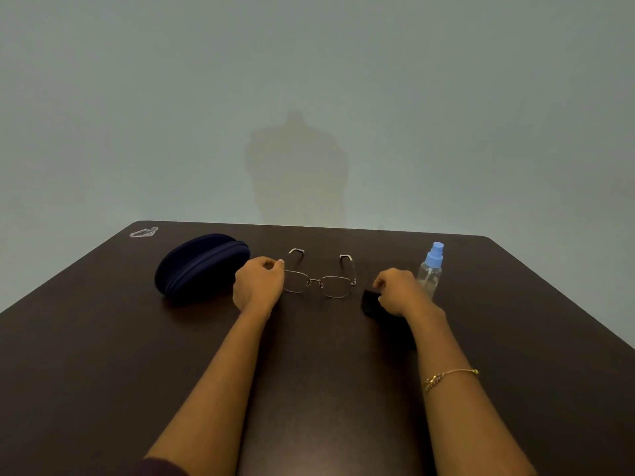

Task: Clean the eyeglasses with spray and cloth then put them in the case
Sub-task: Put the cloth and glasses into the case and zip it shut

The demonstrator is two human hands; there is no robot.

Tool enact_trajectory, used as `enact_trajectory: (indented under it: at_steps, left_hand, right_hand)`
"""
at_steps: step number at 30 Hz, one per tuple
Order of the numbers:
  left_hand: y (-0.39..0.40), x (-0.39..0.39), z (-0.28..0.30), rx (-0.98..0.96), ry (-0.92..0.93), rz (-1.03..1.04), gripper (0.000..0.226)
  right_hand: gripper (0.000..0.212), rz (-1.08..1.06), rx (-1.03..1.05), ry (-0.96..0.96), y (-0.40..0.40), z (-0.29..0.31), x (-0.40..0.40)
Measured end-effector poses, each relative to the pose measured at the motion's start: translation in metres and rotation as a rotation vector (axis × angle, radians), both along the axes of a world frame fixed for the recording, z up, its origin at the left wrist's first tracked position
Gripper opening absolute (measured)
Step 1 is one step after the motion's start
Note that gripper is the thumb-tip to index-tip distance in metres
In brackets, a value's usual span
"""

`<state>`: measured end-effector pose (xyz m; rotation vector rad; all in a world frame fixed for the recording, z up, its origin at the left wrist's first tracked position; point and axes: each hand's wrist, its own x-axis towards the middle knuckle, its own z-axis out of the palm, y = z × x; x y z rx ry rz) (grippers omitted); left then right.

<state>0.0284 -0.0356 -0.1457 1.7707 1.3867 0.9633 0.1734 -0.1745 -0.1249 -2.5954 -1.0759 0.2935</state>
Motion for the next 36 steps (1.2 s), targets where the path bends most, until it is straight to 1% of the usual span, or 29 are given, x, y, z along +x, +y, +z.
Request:
enact_trajectory:
  at_steps: [2,4,6,8,10,12,14,16,17,18,19,22,23,25,26,27,29,31,33,34,36]
  left_hand:
    - [-0.002,-0.001,0.003,0.091,0.044,0.046,0.031]
    - [-0.005,0.000,0.007,0.192,0.020,0.070,0.033]
    - [-0.010,0.001,0.015,0.301,-0.031,0.074,0.030]
    - [-0.016,0.004,0.024,0.406,-0.089,0.020,0.025]
    - [-0.023,0.008,0.033,0.442,-0.185,-0.152,0.020]
    - [-0.031,0.012,0.041,0.344,-0.303,-0.408,0.020]
    - [-0.038,0.015,0.045,0.241,-0.307,-0.649,0.033]
    - [-0.042,0.018,0.046,0.146,-0.300,-0.812,0.050]
    - [-0.044,0.019,0.045,0.108,-0.302,-0.850,0.054]
    - [-0.044,0.019,0.045,0.084,-0.314,-0.865,0.052]
    - [-0.045,0.019,0.045,0.063,-0.338,-0.870,0.043]
    - [-0.044,0.016,0.046,-0.016,-0.415,-0.837,0.008]
    - [-0.043,0.015,0.047,-0.042,-0.430,-0.813,0.003]
    - [-0.042,0.014,0.045,-0.113,-0.448,-0.763,0.007]
    - [-0.041,0.013,0.045,-0.155,-0.455,-0.735,0.010]
    - [-0.041,0.013,0.045,-0.193,-0.465,-0.708,0.013]
    - [-0.041,0.012,0.043,-0.257,-0.508,-0.672,0.016]
    - [-0.039,0.012,0.042,-0.297,-0.551,-0.641,0.014]
    - [-0.038,0.012,0.041,-0.316,-0.581,-0.599,0.010]
    - [-0.037,0.012,0.041,-0.325,-0.599,-0.568,0.008]
    - [-0.036,0.014,0.042,-0.343,-0.645,-0.478,0.006]
  right_hand:
    - [0.034,-0.010,0.028,-0.011,-0.002,-0.002,0.000]
    - [0.033,-0.012,0.042,0.010,-0.003,-0.002,0.000]
    - [0.029,-0.004,0.045,0.030,-0.006,0.003,0.000]
    - [0.026,0.024,0.054,0.026,-0.008,0.014,0.000]
    - [0.026,0.059,0.110,0.007,-0.013,0.028,0.001]
    - [0.024,0.099,0.229,0.004,-0.018,0.045,-0.001]
    - [0.022,0.150,0.376,0.018,-0.023,0.060,-0.006]
    - [0.021,0.208,0.492,0.008,-0.024,0.071,-0.014]
    - [0.021,0.238,0.534,0.006,-0.024,0.075,-0.017]
    - [0.021,0.265,0.567,0.012,-0.023,0.077,-0.021]
    - [0.021,0.287,0.592,0.023,-0.021,0.078,-0.023]
    - [0.020,0.308,0.625,0.062,-0.014,0.072,-0.026]
    - [0.018,0.303,0.635,0.073,-0.011,0.069,-0.026]
    - [0.015,0.263,0.672,0.115,-0.005,0.059,-0.027]
    - [0.020,0.220,0.689,0.169,-0.003,0.054,-0.027]
    - [0.033,0.163,0.694,0.261,-0.001,0.048,-0.027]
    - [0.060,0.047,0.670,0.536,0.002,0.039,-0.029]
    - [0.075,-0.032,0.686,0.838,0.005,0.034,-0.032]
    - [0.083,-0.077,0.757,1.041,0.007,0.031,-0.033]
    - [0.084,-0.091,0.794,1.091,0.009,0.029,-0.032]
    - [0.077,-0.105,0.863,1.127,0.011,0.028,-0.029]
